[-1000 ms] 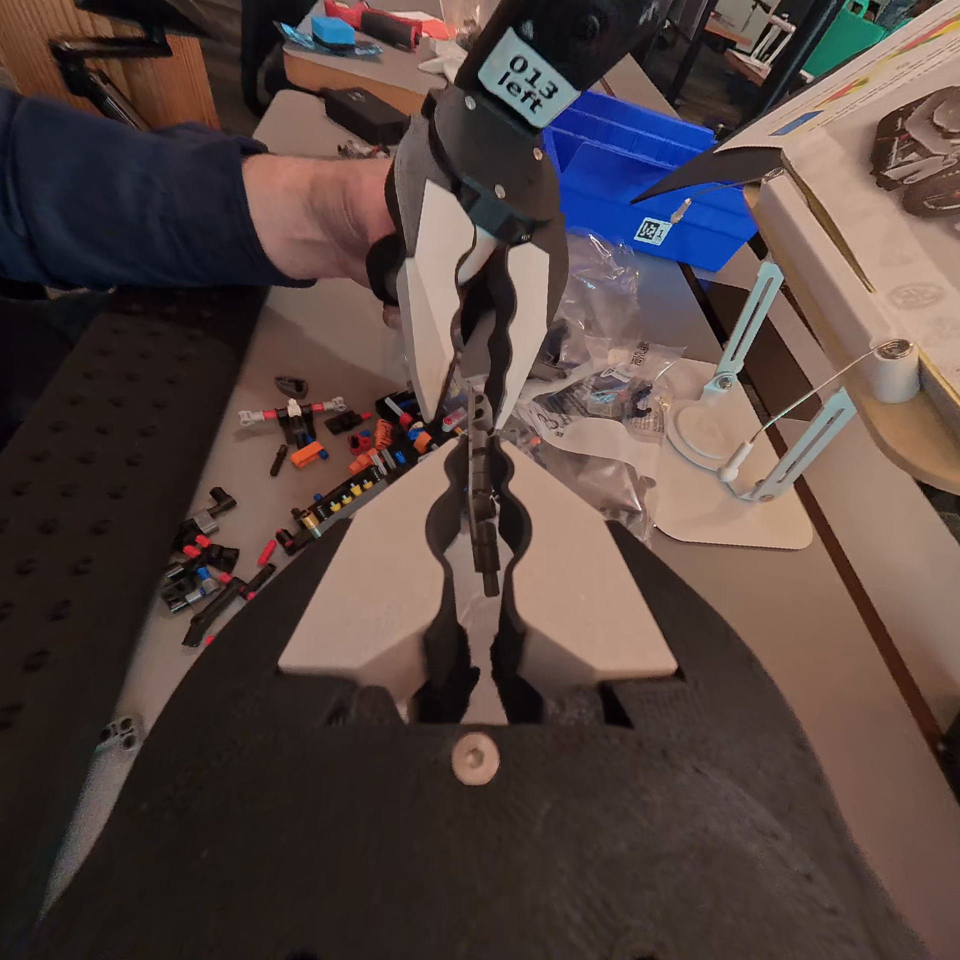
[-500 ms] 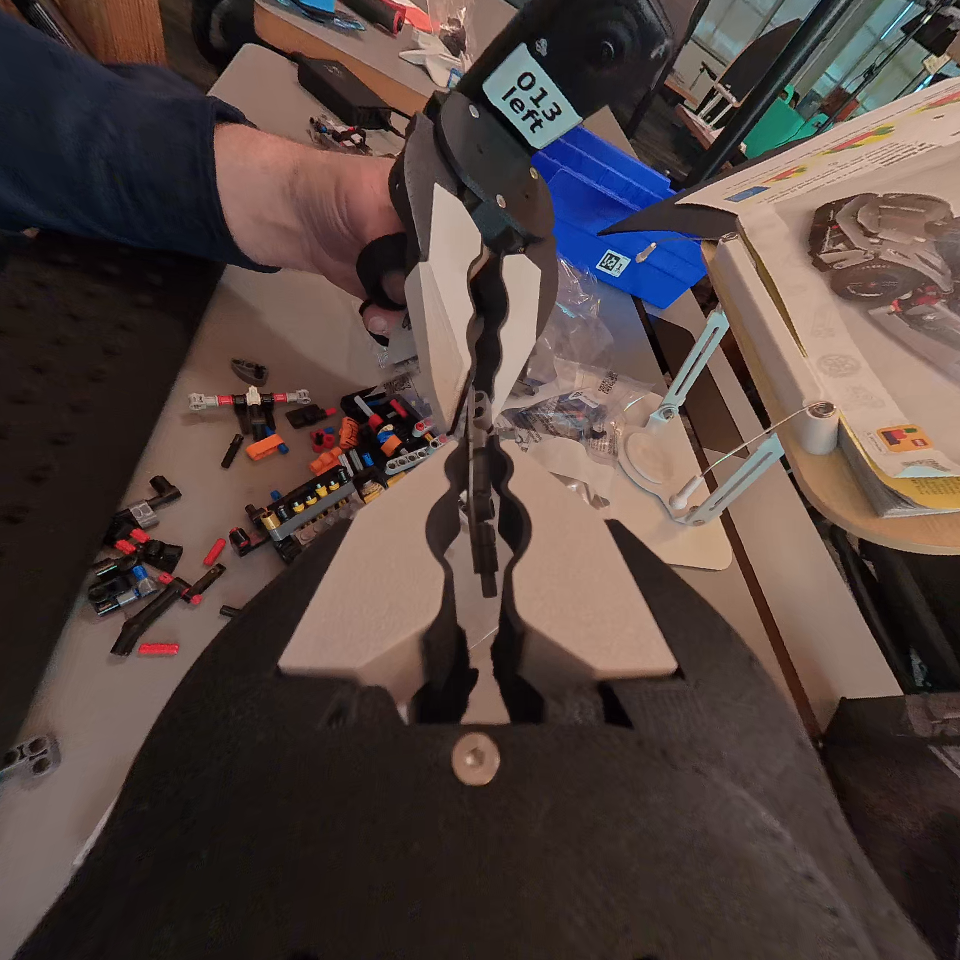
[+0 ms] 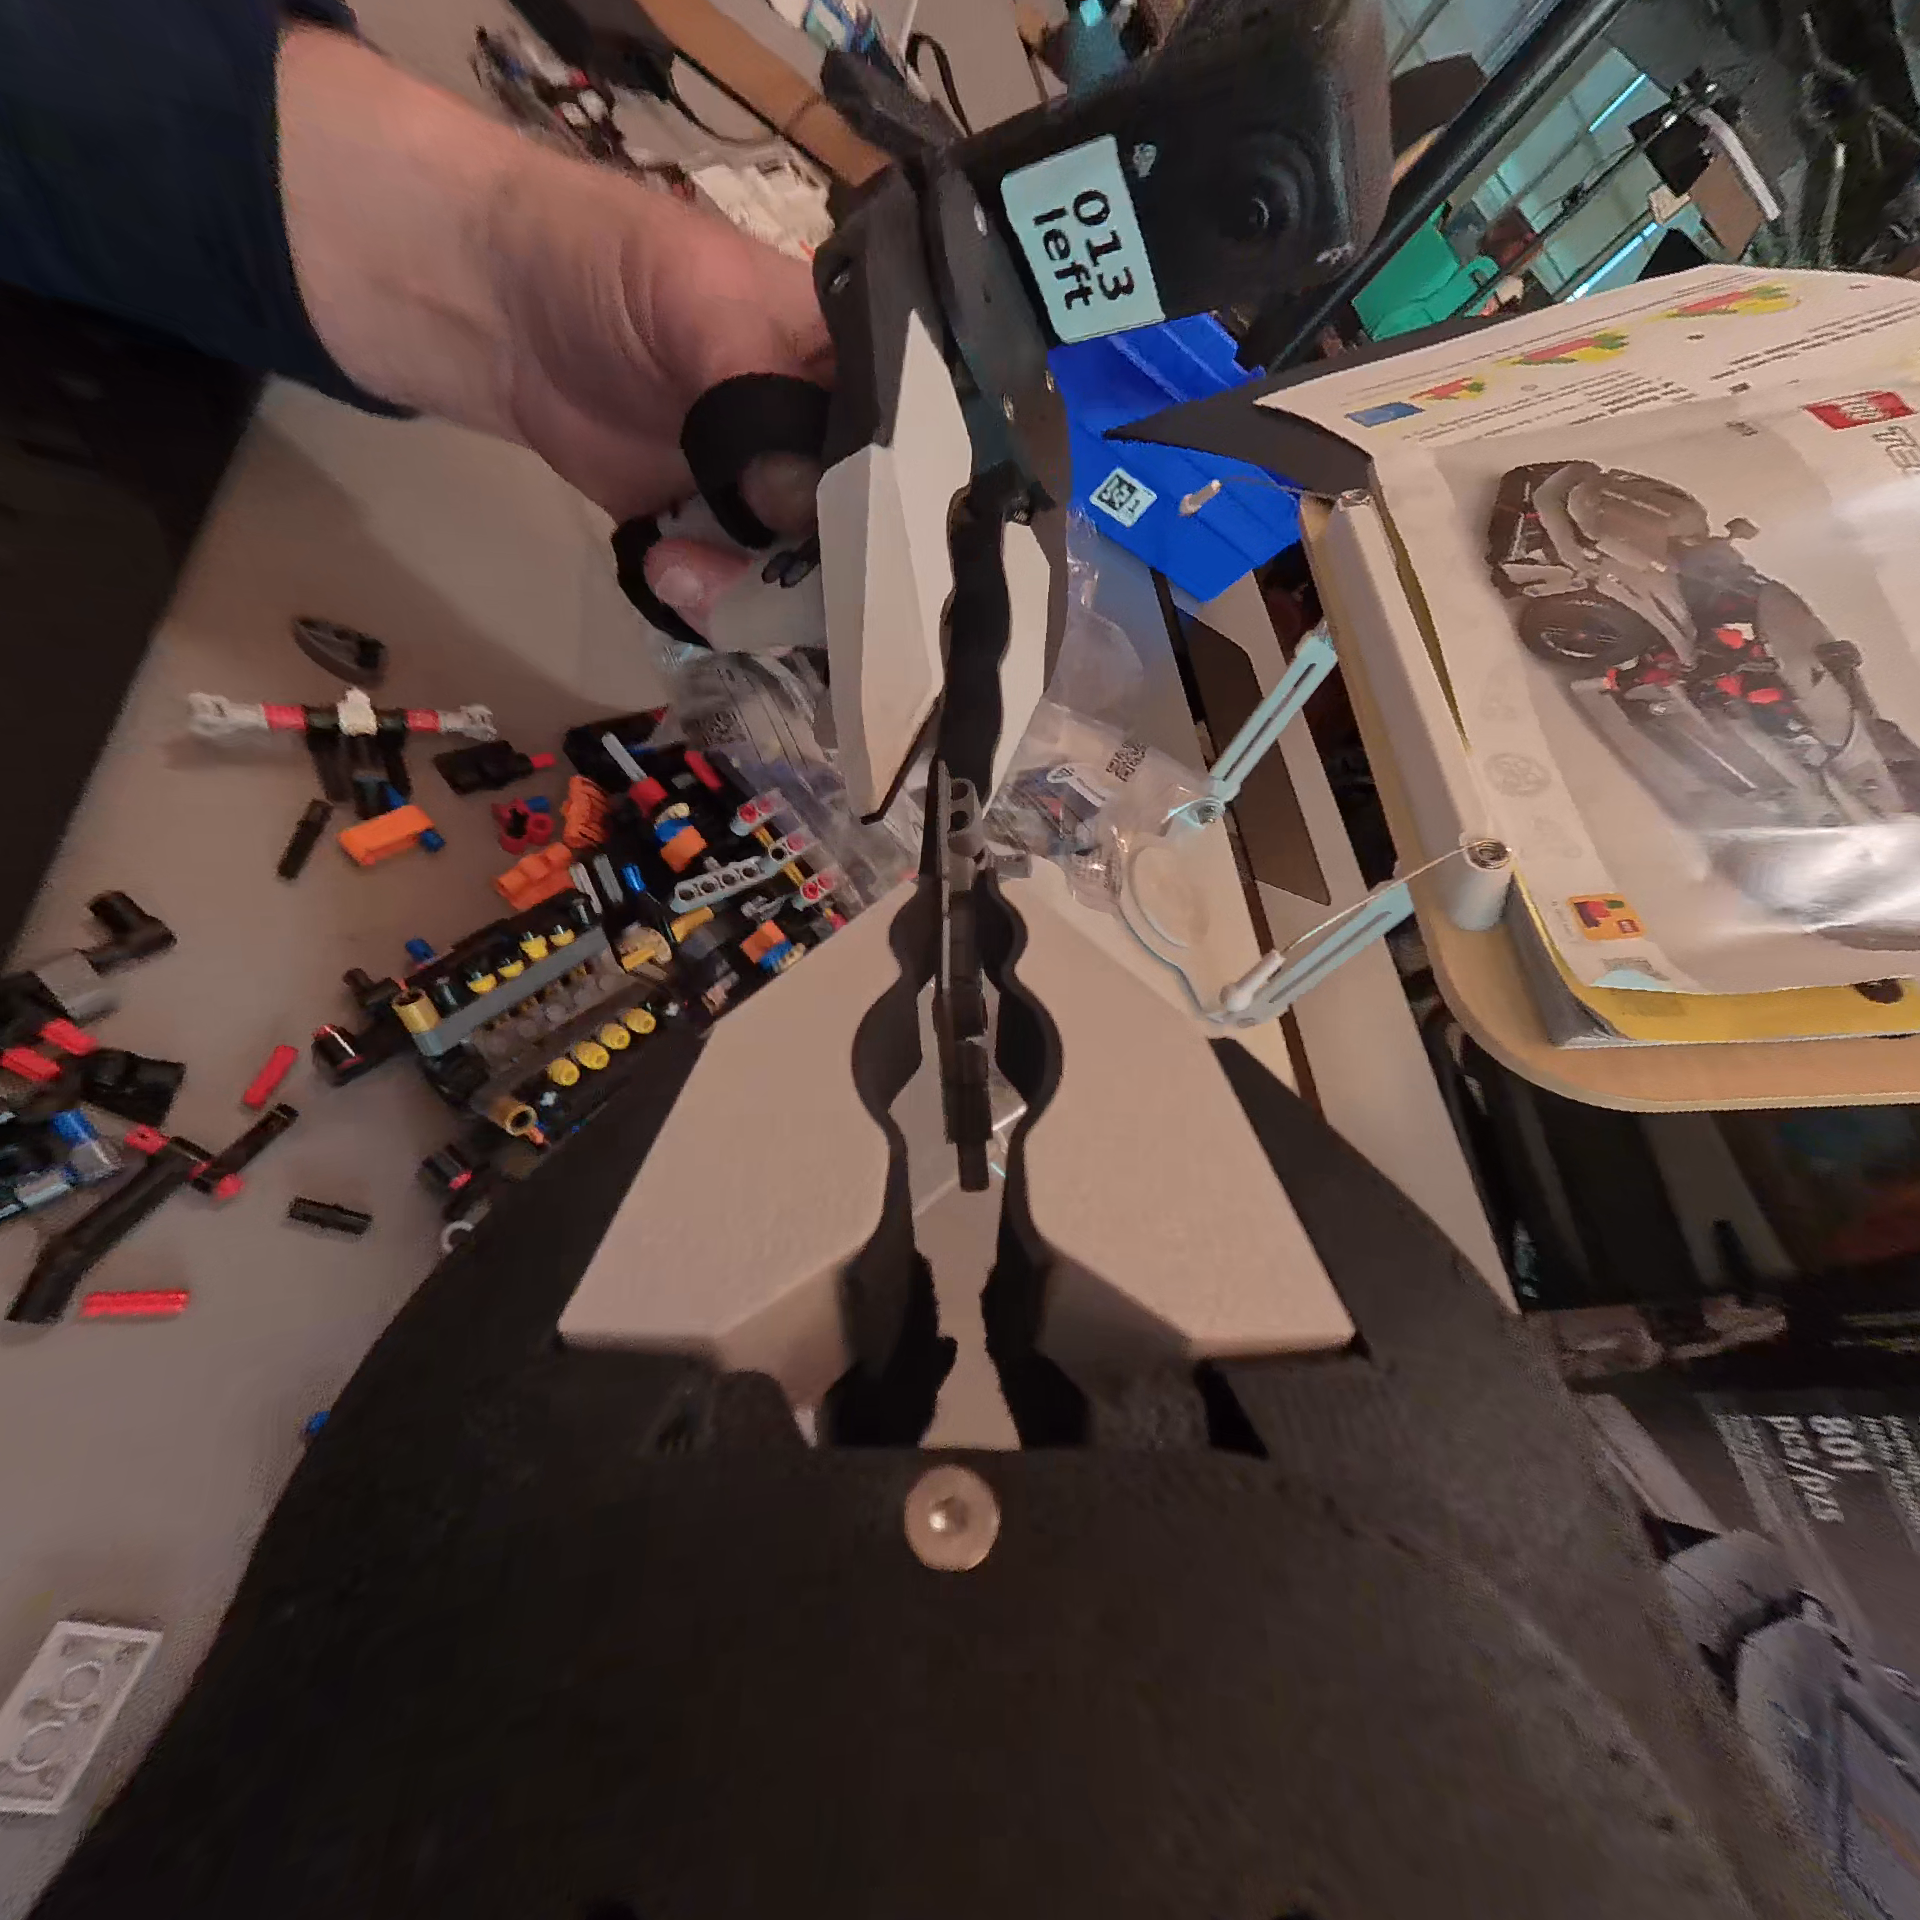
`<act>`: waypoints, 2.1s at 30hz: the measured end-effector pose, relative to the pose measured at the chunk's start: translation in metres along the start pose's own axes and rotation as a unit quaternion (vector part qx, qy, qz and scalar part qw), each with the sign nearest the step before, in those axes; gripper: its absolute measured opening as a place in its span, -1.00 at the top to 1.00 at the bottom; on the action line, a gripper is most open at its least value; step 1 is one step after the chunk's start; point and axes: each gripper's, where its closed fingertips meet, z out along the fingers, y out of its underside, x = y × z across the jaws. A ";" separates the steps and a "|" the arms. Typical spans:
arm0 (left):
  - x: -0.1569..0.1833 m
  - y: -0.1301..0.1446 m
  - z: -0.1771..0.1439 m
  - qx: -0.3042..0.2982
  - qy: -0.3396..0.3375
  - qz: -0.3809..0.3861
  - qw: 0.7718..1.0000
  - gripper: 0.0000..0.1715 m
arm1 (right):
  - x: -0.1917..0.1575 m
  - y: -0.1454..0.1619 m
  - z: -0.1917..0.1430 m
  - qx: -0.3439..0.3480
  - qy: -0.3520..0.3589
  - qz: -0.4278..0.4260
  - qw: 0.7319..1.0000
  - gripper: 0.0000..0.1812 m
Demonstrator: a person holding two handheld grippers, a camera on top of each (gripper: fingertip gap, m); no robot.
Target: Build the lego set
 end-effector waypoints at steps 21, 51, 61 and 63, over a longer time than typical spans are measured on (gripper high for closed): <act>-0.007 0.004 0.006 -0.043 -0.102 0.165 0.980 0.90 | -0.001 -0.004 -0.005 0.075 -0.100 0.180 0.976 0.73; -0.009 -0.010 -0.006 0.014 -0.088 0.101 0.991 0.92 | 0.001 0.017 0.013 -0.056 0.026 -0.032 0.998 0.88; -0.008 0.000 0.001 -0.042 -0.141 0.221 0.964 0.92 | 0.003 -0.001 -0.004 0.078 -0.089 0.188 0.975 0.81; -0.007 -0.002 0.001 -0.039 -0.142 0.224 0.963 0.92 | 0.000 0.000 -0.001 0.072 -0.091 0.183 0.976 0.83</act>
